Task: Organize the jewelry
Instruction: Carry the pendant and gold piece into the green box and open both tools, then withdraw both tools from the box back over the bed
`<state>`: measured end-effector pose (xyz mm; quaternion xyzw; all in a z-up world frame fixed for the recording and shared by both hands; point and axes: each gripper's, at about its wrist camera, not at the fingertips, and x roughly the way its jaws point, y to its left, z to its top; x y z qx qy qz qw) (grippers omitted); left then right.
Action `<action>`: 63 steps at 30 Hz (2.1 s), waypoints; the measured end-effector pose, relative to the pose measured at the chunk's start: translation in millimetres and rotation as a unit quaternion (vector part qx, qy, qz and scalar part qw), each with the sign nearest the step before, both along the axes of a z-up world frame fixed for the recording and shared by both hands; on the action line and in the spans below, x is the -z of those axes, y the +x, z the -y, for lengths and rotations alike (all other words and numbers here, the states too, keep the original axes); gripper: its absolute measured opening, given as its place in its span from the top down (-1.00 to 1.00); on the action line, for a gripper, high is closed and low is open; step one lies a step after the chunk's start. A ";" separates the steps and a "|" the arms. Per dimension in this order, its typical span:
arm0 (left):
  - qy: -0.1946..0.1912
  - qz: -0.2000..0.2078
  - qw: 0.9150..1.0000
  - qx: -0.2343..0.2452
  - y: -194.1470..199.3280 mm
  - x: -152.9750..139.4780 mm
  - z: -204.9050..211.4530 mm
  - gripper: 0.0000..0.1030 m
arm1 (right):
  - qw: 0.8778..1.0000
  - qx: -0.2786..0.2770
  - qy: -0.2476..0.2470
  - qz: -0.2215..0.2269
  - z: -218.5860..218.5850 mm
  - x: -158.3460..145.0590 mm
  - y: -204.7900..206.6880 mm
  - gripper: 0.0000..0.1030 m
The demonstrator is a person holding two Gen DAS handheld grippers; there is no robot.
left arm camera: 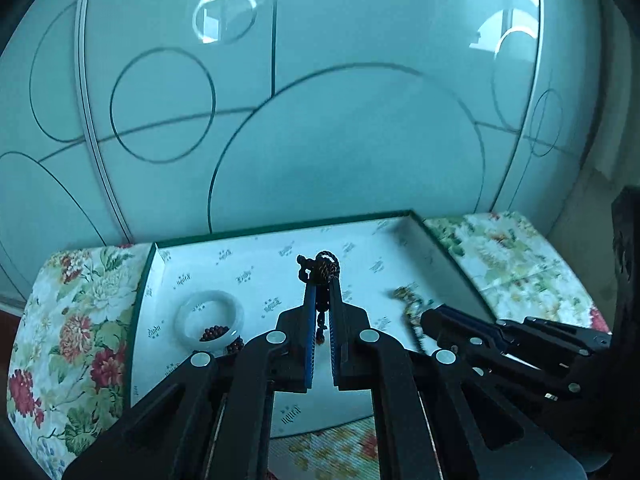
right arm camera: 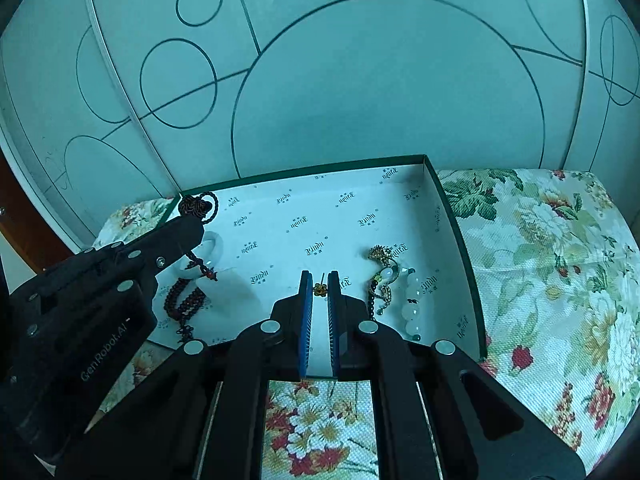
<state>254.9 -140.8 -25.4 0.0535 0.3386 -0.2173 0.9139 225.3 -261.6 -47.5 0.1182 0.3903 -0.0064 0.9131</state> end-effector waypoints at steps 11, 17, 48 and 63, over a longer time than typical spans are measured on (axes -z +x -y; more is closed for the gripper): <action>0.021 -0.031 0.999 -0.011 38.4 32.9 4.6 0.85 | 0.999 0.003 -0.004 -0.042 3.2 36.8 40.3 0.81; 0.010 -0.033 0.999 -0.023 33.3 31.3 -5.4 0.10 | 0.999 0.007 0.001 -0.032 5.4 30.4 28.2 0.80; -0.023 -0.115 0.988 -0.097 -183.7 40.1 -133.5 0.09 | 0.997 -0.040 0.012 -0.064 -54.9 18.5 -205.3 0.58; -0.034 -0.130 0.983 -0.124 -213.2 52.6 -168.8 0.10 | 0.994 -0.073 -0.012 -0.079 -94.2 30.1 -212.5 0.58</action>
